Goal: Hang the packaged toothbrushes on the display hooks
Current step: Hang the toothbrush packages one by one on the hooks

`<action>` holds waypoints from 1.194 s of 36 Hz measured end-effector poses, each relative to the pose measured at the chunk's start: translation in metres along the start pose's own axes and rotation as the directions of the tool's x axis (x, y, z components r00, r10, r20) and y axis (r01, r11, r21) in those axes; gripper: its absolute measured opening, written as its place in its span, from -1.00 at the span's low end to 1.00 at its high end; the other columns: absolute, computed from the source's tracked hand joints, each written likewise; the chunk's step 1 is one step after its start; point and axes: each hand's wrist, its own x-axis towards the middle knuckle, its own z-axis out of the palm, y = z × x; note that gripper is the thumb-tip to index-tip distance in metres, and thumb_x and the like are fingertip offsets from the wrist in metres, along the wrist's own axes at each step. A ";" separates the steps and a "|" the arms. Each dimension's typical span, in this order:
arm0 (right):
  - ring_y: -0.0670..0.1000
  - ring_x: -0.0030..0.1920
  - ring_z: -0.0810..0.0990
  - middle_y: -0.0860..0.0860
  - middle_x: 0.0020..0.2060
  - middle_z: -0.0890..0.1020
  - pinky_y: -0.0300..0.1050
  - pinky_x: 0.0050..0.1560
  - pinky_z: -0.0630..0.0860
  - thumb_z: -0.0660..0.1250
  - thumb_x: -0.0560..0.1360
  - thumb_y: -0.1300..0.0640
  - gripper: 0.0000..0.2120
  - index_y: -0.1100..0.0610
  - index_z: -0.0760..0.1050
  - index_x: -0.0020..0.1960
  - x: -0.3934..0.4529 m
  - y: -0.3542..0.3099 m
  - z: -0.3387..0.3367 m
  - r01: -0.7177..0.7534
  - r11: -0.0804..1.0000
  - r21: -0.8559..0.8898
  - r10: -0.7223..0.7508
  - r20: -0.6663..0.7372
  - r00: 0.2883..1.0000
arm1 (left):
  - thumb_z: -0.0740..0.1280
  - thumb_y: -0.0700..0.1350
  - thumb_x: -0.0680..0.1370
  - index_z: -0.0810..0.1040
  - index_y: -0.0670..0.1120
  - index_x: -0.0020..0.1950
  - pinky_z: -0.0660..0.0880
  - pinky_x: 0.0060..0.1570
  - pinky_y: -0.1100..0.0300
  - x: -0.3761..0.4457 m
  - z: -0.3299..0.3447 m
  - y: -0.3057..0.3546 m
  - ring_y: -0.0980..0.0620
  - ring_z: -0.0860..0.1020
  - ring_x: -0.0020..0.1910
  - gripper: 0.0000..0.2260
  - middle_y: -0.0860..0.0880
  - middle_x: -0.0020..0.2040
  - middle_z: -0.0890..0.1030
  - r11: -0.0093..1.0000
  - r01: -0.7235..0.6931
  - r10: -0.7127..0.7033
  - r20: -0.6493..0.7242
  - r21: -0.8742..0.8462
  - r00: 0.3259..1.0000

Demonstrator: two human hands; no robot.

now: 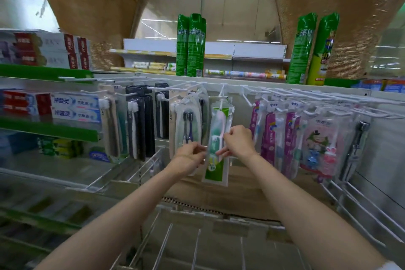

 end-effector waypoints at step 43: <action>-0.19 -0.48 0.53 0.02 -0.03 0.54 -0.42 -0.55 0.35 0.17 0.48 0.36 -0.39 0.00 0.23 0.47 -0.020 -0.001 0.062 0.202 0.976 0.081 -0.217 0.312 0.925 | 0.40 0.06 0.46 0.32 -0.13 0.32 0.41 0.13 0.14 0.021 -0.046 -0.023 0.03 0.43 0.05 -0.47 0.00 0.05 0.43 0.996 -0.039 0.008 -0.352 -0.082 0.936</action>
